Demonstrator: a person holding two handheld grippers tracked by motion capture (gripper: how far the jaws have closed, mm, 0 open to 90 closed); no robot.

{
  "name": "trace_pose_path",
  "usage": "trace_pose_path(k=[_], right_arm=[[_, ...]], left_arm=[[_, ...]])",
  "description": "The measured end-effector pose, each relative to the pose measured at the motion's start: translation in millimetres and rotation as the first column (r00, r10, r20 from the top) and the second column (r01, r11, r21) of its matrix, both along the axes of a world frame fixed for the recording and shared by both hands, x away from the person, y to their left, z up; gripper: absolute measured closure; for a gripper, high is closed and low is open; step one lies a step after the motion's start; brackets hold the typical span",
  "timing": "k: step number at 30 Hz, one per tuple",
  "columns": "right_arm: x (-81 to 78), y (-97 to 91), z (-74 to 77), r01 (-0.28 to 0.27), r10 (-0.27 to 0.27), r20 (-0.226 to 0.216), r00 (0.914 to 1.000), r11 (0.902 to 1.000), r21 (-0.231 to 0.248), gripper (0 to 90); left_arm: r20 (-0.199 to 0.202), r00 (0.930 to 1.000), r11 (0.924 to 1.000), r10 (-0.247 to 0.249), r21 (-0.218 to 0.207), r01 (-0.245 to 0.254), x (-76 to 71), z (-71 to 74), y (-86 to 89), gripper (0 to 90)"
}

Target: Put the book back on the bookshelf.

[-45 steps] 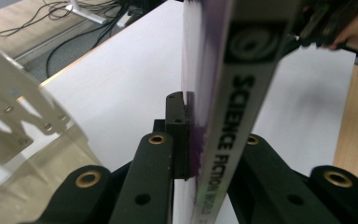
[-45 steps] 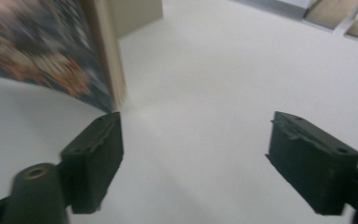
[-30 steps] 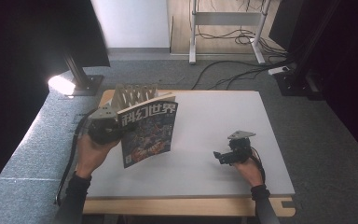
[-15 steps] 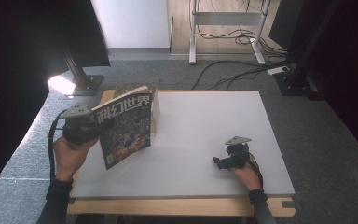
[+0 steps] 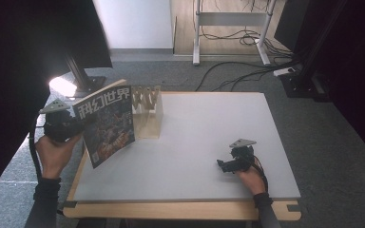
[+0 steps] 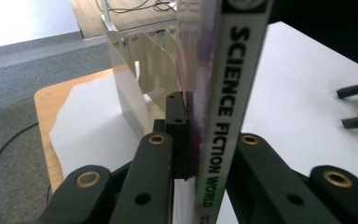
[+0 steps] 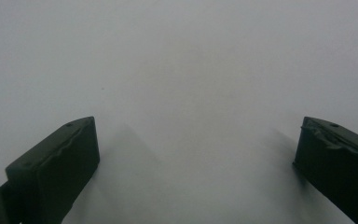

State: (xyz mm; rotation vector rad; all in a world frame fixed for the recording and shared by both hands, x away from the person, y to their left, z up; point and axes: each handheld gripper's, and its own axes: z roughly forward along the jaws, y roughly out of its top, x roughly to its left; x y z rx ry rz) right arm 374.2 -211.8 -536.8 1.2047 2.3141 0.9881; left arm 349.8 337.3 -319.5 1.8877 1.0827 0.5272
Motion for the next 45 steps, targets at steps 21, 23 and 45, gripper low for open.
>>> trace_pose_path(k=[21,23,45], right_arm=[[0.1,-0.2,-0.2,0.0,0.0,0.0,1.0,1.0,0.004,0.0],[0.1,-0.2,-0.2,0.0,0.0,0.0,1.0,1.0,0.004,0.0],[0.3,-0.3,-0.1,-0.002,0.002,-0.001,1.0,1.0,0.004,0.0]], left_arm=[[-0.037,0.9945,0.9946,0.098,-0.032,-0.099,56.8,-12.2,-8.8,82.9],[-0.036,0.9947,0.9947,0.096,-0.032,-0.097,57.1,-11.4,-9.2,82.8],[0.017,0.9923,0.9911,0.123,-0.053,-0.122,76.2,-17.2,-27.6,82.8]])
